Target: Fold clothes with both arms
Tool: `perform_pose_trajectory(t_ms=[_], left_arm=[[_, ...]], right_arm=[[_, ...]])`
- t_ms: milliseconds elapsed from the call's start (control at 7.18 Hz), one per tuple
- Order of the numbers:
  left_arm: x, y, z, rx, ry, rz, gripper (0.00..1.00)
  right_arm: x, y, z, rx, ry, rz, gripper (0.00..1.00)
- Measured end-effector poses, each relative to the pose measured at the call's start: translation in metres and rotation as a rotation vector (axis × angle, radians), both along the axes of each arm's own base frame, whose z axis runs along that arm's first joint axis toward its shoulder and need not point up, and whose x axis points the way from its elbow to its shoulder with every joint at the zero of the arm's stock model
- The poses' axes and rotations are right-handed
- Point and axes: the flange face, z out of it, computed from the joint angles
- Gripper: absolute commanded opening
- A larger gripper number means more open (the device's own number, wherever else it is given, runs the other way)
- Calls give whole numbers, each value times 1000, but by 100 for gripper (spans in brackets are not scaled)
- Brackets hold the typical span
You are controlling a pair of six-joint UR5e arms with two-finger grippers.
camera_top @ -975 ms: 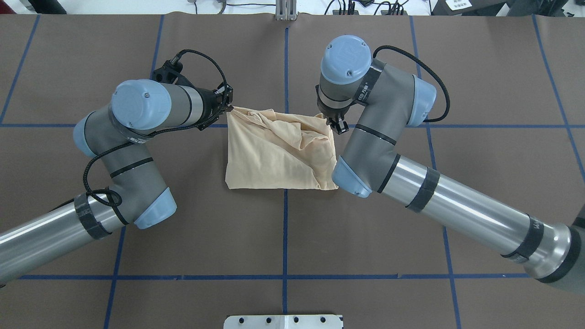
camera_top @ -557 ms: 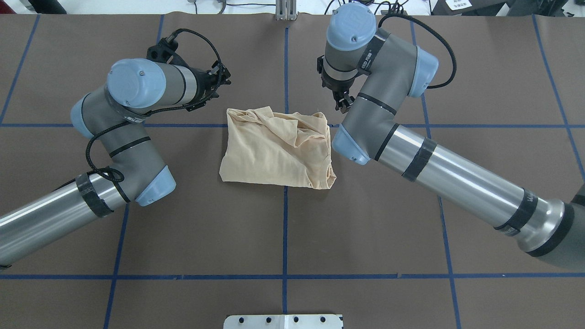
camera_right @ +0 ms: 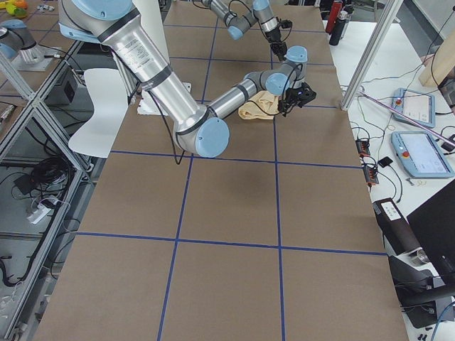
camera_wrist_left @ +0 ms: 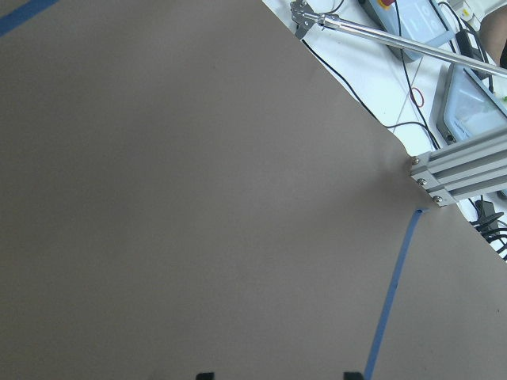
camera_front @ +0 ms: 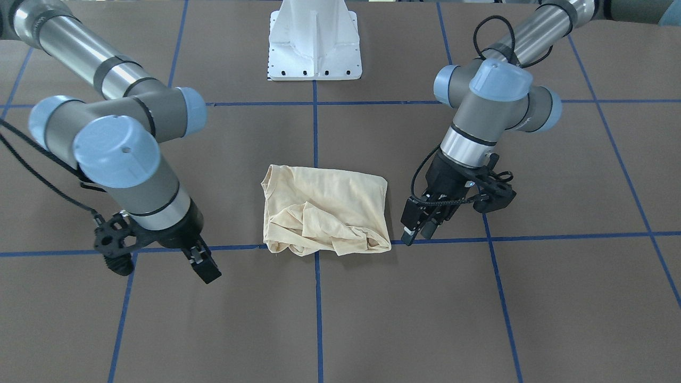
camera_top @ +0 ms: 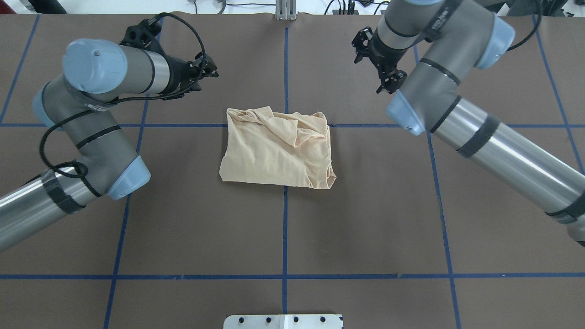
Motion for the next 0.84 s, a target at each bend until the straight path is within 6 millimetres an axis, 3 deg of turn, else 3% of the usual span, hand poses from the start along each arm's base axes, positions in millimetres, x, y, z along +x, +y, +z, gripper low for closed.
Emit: perform_pose_trajectory(t_ms=[278,418,557,696,835], left_arm=[[-41,30,9,156,-153,111,63],[-64,39,18,217,-210,176,64],[-94,45,35,283,-269,242,64],[-134,49,59,351,-330,305,66],[-176,51,86,406,-384,358,75]], right_arm=[[86,7,65,131,27,-132,100],[114,20,93,196,49,-198,100],[145,33,120,258,64,-265,100],[190,43,153,323,68,-335,100],[238,54,187,388,73,-397,100]])
